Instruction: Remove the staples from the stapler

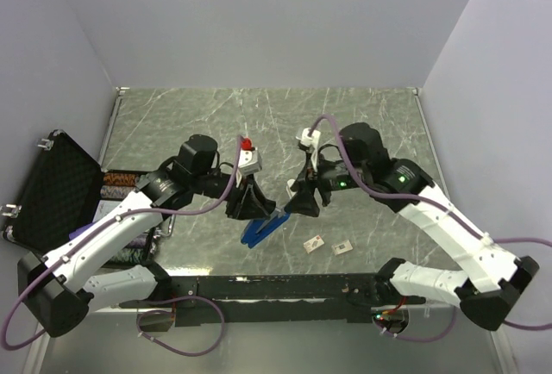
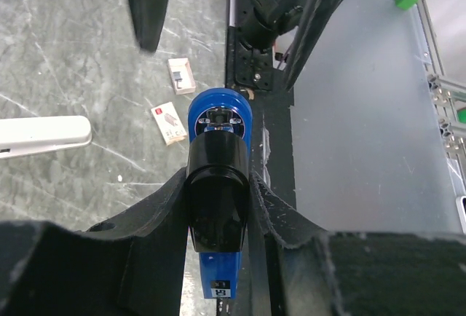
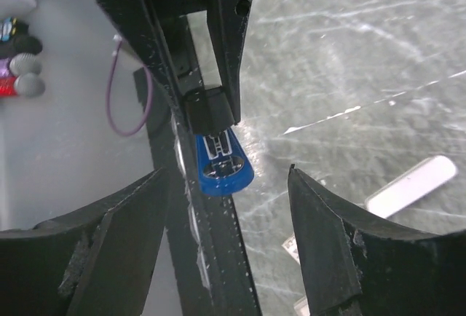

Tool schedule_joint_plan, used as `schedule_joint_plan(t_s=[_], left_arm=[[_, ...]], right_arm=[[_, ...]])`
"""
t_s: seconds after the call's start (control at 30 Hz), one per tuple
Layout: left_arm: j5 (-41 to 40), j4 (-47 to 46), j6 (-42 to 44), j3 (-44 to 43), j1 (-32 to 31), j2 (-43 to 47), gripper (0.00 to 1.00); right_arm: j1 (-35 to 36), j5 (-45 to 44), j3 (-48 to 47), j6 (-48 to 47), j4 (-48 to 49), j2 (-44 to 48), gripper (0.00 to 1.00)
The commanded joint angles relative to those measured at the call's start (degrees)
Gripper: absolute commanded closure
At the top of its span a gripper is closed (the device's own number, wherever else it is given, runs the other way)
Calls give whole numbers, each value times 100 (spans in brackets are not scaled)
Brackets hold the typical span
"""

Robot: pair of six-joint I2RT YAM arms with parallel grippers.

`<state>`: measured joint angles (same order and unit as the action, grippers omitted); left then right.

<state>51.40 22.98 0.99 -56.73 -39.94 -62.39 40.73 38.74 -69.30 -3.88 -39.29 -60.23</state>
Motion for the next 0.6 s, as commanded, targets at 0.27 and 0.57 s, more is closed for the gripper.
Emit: schedule_joint_plan(t_s=[0.27,0.57], left_arm=[[547,-567,120,180,4,420,99],[749,-619,112,180,-5,491,99]], right_arm=[[462,336,-470,-429,-237,-534,29],[611,388,-374,-386,-79,-604,30]])
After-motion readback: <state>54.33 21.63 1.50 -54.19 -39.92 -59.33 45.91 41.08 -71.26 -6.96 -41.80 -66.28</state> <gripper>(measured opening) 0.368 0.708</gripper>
